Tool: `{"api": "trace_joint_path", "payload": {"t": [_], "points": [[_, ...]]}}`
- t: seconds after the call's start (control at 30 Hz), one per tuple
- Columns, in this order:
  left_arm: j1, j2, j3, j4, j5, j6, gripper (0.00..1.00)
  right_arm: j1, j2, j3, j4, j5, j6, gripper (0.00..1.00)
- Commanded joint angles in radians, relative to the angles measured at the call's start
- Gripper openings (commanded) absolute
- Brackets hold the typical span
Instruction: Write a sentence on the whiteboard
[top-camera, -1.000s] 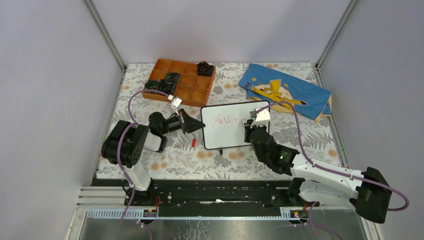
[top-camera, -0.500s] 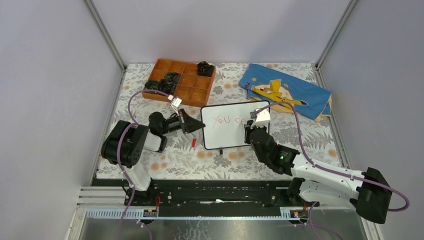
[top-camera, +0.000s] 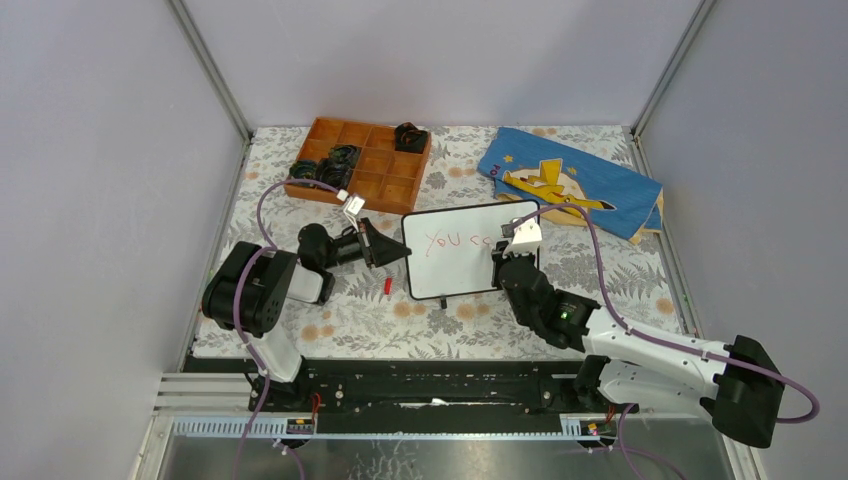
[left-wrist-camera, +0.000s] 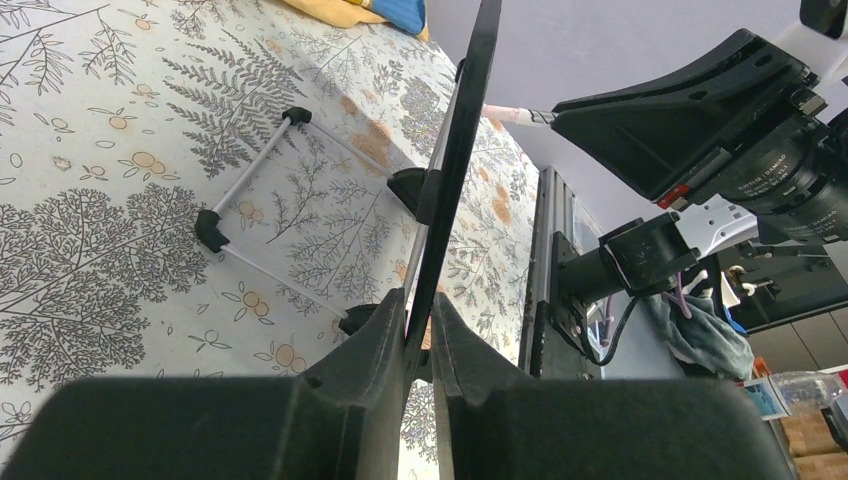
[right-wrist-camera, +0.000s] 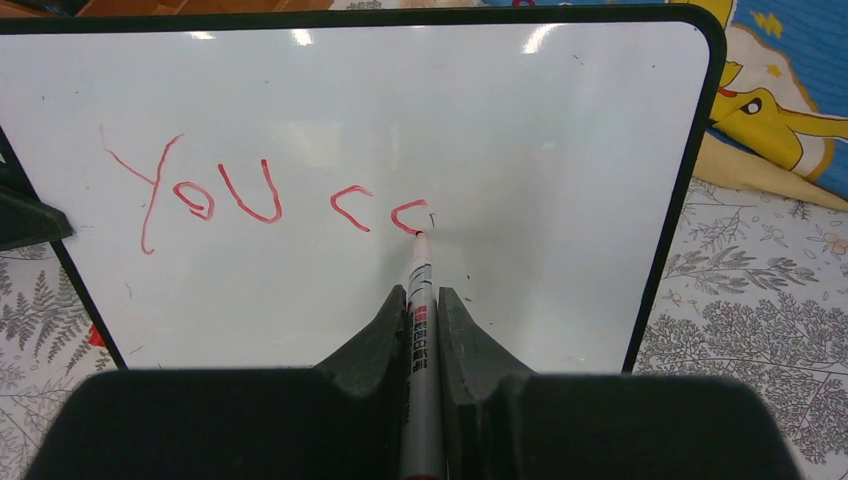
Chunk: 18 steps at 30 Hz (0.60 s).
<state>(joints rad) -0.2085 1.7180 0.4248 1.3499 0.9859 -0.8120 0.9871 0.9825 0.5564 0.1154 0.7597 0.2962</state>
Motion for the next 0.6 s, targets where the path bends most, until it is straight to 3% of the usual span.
{"api": "trace_joint_path", "payload": {"t": [0.0,0.57], "points": [[-0.011,-0.018,0.022,-0.011,0.010,0.026,0.20,-0.010,0.010,0.046,0.008,0.059,-0.020,0.00],[-0.013,-0.019,0.024,-0.019,0.011,0.031,0.20,-0.021,0.034,0.080,0.053,0.065,-0.057,0.00]]}}
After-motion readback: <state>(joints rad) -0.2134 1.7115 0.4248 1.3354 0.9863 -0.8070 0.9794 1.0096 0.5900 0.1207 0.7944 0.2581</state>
